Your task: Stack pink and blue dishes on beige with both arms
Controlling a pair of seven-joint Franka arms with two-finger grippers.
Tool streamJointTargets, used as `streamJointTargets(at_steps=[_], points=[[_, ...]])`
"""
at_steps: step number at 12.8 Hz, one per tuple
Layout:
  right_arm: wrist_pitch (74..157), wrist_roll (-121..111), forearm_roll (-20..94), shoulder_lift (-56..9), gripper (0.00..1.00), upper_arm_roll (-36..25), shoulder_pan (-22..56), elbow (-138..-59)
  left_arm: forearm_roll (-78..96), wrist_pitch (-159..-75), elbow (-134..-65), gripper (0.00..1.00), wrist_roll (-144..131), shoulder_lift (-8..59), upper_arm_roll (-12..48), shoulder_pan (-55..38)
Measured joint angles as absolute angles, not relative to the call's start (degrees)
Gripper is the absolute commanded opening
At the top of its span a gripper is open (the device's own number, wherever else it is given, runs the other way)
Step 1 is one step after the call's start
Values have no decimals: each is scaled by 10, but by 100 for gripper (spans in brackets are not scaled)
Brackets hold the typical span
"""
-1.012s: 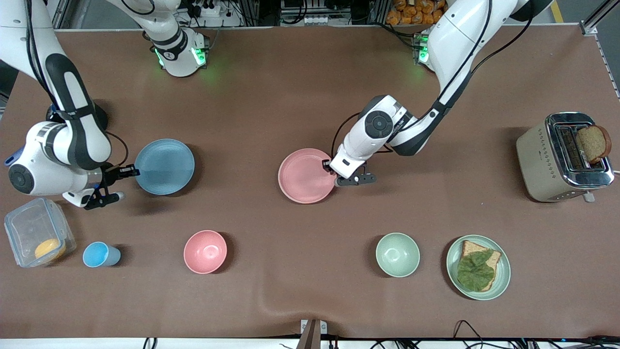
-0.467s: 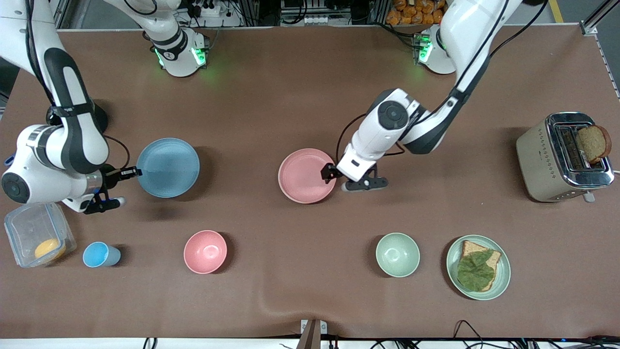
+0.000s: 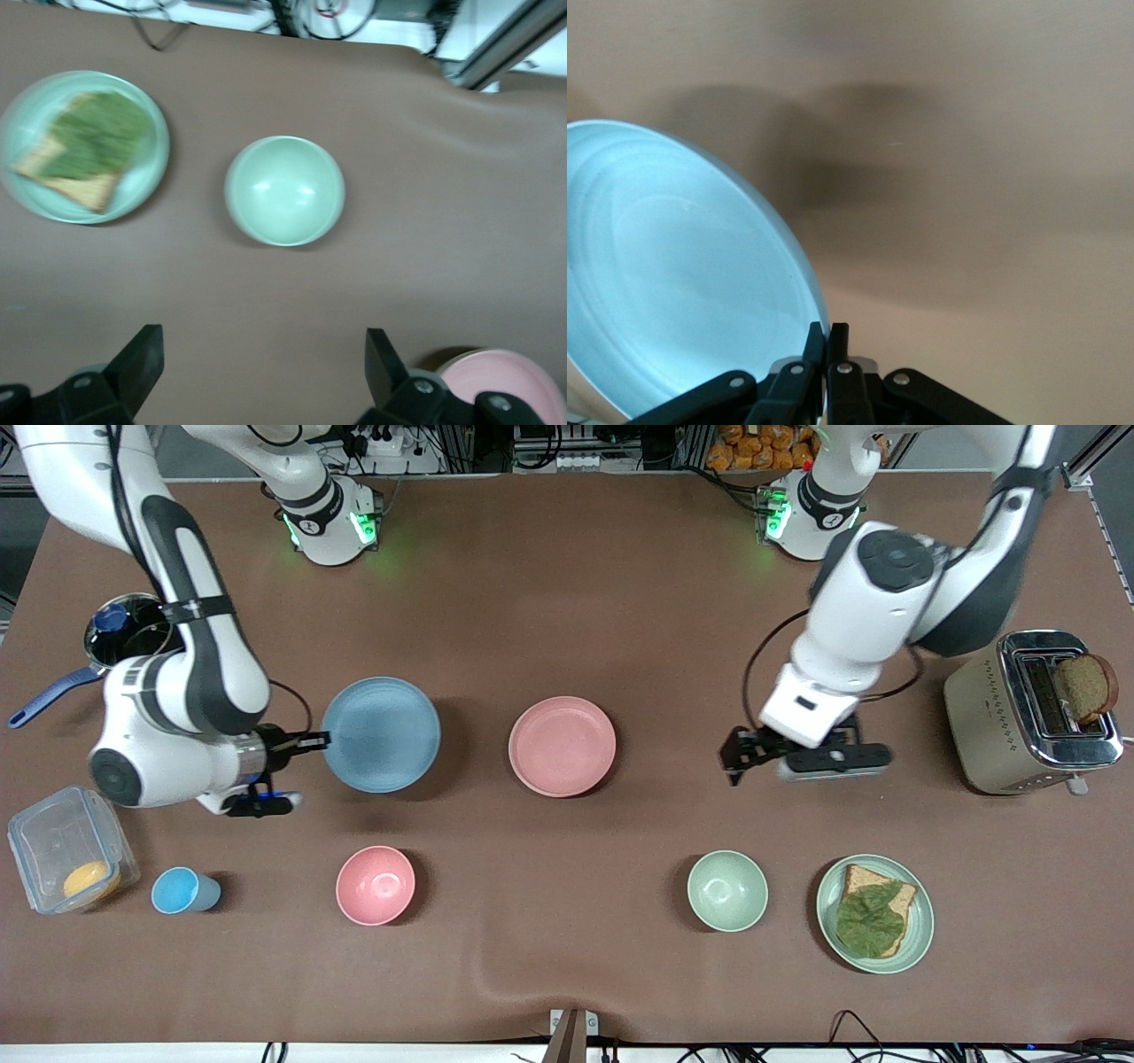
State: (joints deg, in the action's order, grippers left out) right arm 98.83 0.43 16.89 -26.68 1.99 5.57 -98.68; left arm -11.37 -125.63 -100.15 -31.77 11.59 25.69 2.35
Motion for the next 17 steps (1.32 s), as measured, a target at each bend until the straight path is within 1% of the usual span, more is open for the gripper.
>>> streamJointTargets(at_steps=[1, 3, 5, 8, 11, 17], points=[[989, 31, 181, -272, 0, 20, 76, -982, -114, -1197, -964, 100, -298, 111, 257, 30], [993, 87, 197, -290, 0, 21, 122, -963, -113, -1108, -901, 100, -277, 107, 257, 38], [1011, 137, 221, -315, 0, 21, 166, -940, -112, -1060, -865, 100, -270, 107, 257, 50], [1061, 174, 257, -356, 0, 21, 214, -918, -112, -1030, -839, 100, -269, 105, 257, 64], [1108, 176, 284, -383, 0, 20, 238, -910, -111, -1010, -829, 100, -267, 103, 256, 78], [1120, 177, 307, -397, 0, 20, 260, -906, -110, -997, -824, 100, -255, 99, 256, 86]])
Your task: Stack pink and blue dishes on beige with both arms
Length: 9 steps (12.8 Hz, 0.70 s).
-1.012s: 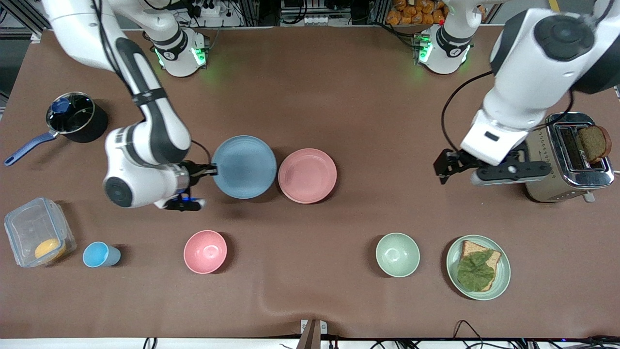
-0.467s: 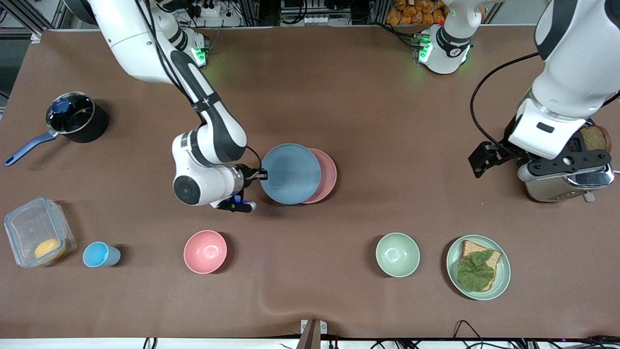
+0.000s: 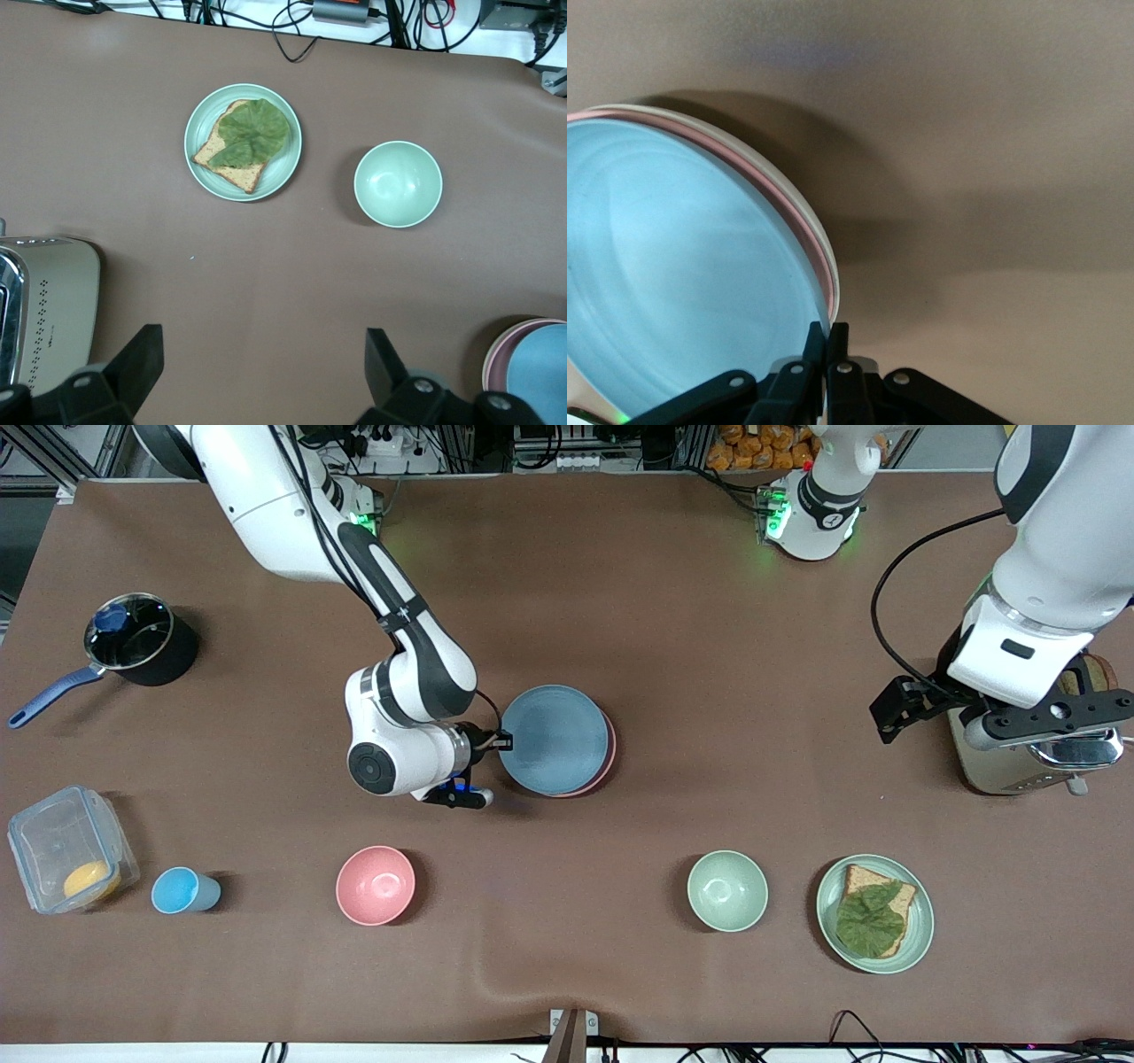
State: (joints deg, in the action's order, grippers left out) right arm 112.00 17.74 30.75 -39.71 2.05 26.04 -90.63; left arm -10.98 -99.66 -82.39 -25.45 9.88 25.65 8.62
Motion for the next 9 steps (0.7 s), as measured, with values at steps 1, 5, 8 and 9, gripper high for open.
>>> streamJointTargets(at_steps=[1, 5, 8, 9], points=[[1121, 177, 312, -397, 8, 20, 261, -906, -108, -997, -824, 100, -243, 98, 256, 92], [1137, 177, 329, -404, 100, 20, 269, -906, -90, -975, -821, 100, -213, 85, 256, 122], [1141, 177, 333, -406, 100, 18, 272, -899, -71, -948, -821, 100, -185, 71, 254, 125], [1140, 177, 333, -406, 100, 15, 271, -893, -65, -945, -821, 100, -174, 67, 244, 121]])
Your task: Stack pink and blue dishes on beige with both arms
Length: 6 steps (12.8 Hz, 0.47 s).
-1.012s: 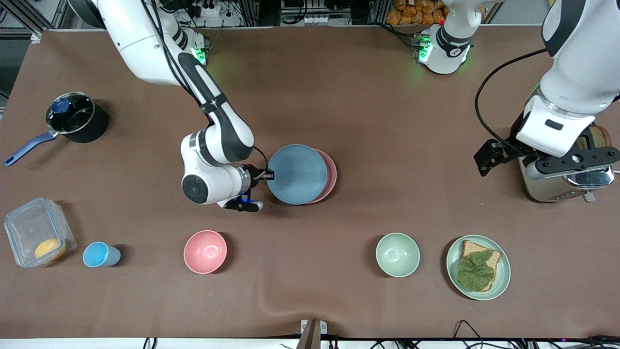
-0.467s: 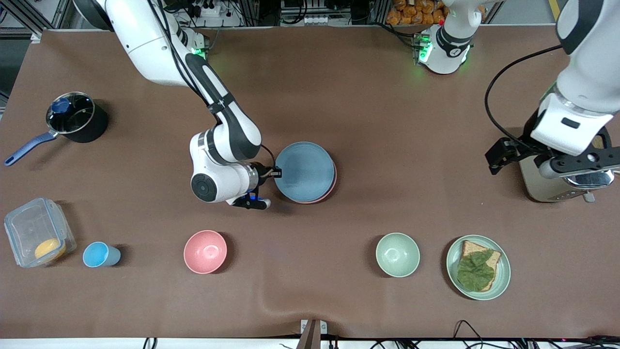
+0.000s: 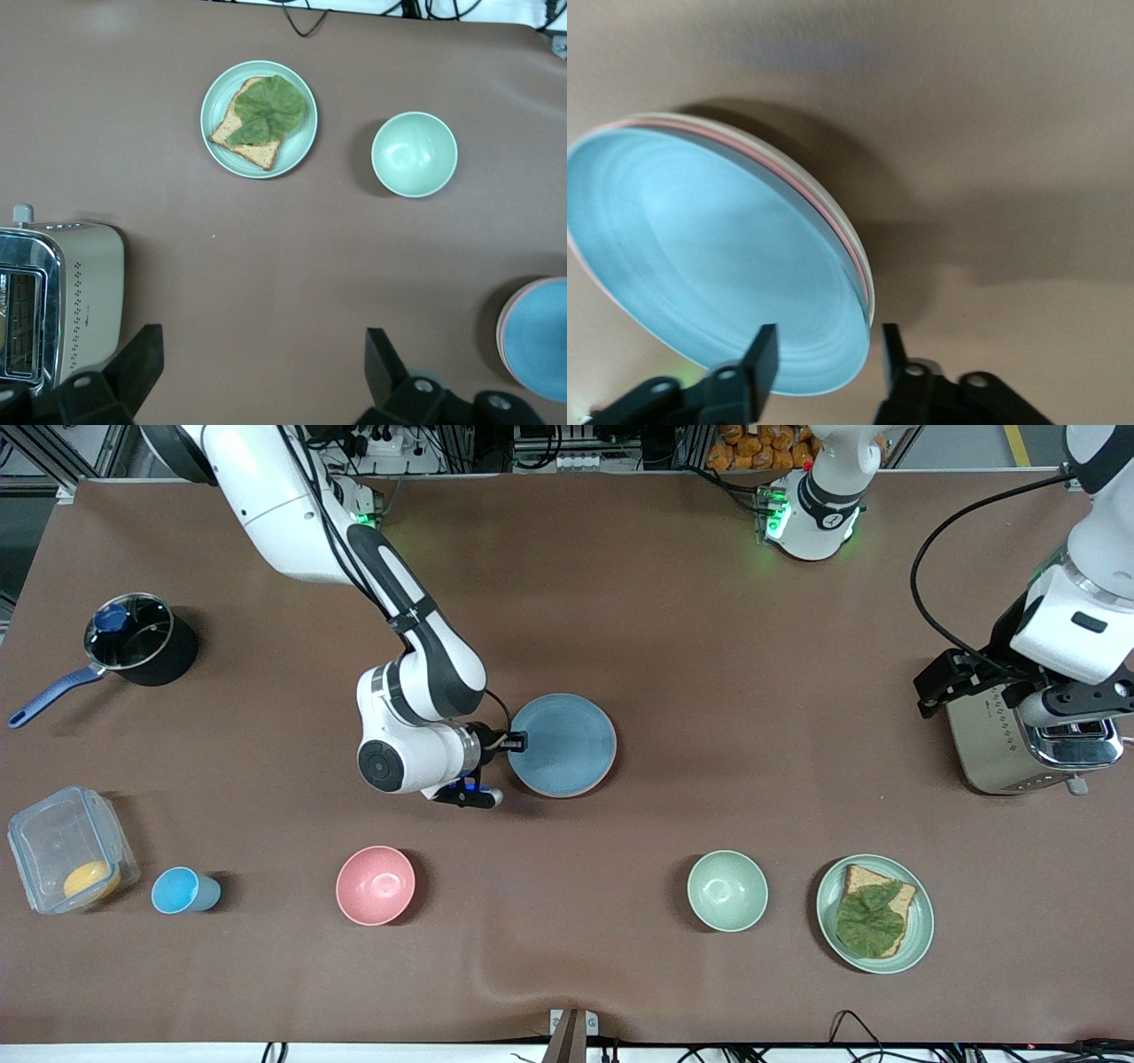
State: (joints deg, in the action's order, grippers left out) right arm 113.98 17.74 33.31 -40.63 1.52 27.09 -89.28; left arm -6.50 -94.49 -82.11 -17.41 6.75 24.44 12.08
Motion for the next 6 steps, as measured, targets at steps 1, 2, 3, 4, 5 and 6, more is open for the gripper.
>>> streamJointTargets(at_steps=[1, 2, 3, 4, 5, 6], points=[[1136, 177, 333, -406, 100, 13, 268, -887, -59, -944, -821, 100, -161, 63, 221, 107], [1125, 177, 333, -406, 100, 10, 262, -881, -50, -944, -821, 100, -147, 59, 189, 85], [1104, 177, 333, -406, 100, 7, 250, -872, -42, -944, -821, 100, -135, 56, 154, 60], [1070, 177, 333, -404, 100, 5, 233, -859, -37, -943, -821, 100, -128, 52, 126, 39], [1027, 176, 329, -399, 100, 2, 210, -844, -34, -943, -821, 100, -125, 50, 106, 21], [990, 174, 313, -389, 100, 0, 184, -831, -31, -941, -821, 100, -125, 49, 95, 10]])
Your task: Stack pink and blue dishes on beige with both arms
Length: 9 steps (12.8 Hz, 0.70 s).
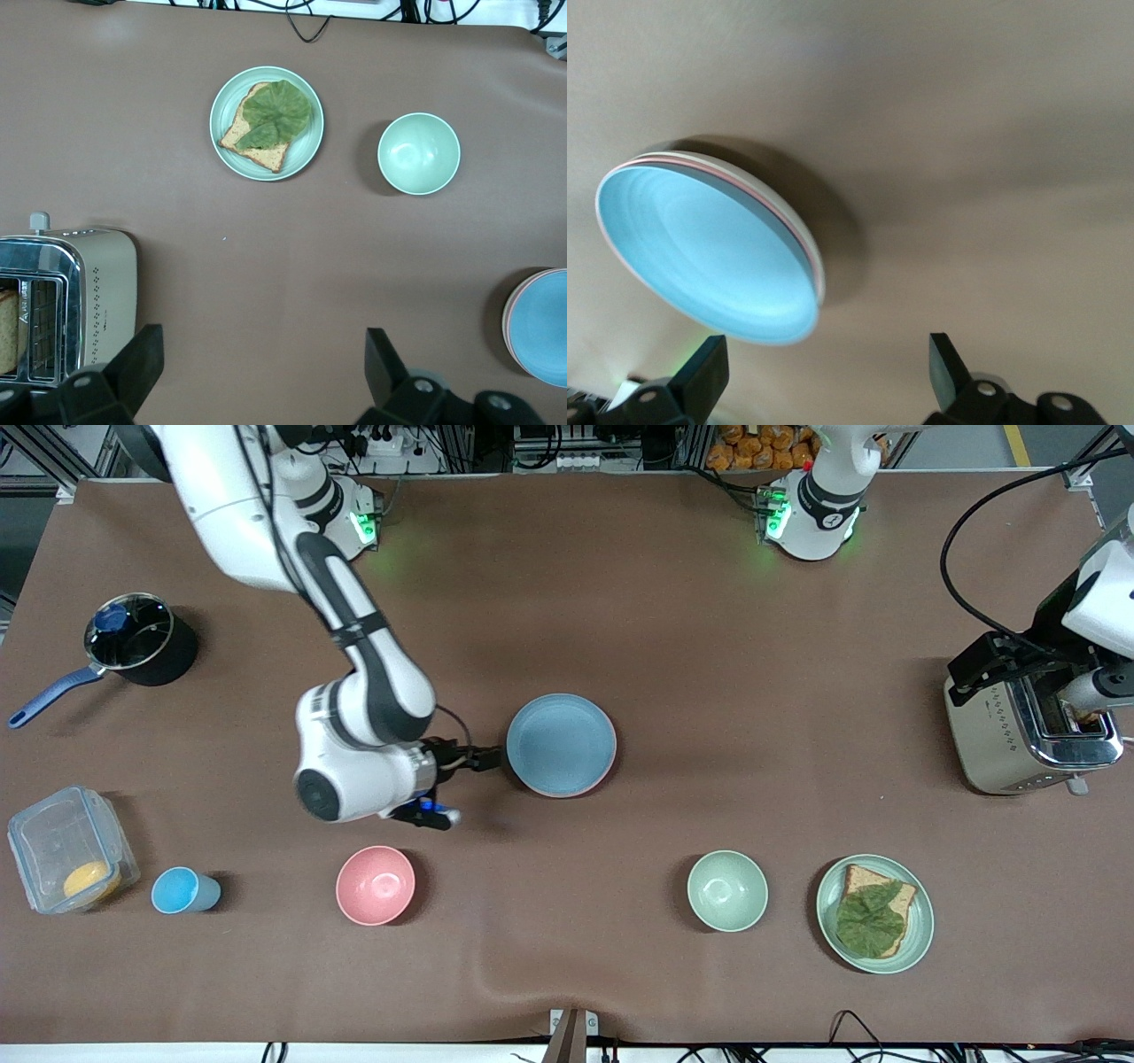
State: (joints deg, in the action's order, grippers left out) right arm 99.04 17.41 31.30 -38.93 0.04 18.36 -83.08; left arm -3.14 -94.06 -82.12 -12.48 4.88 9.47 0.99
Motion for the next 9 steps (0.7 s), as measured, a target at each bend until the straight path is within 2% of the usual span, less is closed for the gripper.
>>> streamJointTargets(at_steps=[2, 5, 9], points=[[950, 173, 243, -357, 100, -1, 139, -819, -31, -929, -821, 100, -125, 48, 93, 3], [930, 154, 138, -317, 100, -3, 100, -819, -30, -924, -822, 100, -125, 48, 93, 2], [913, 101, 70, -272, 100, -8, 53, -818, -29, -898, -823, 100, -125, 48, 93, -2]])
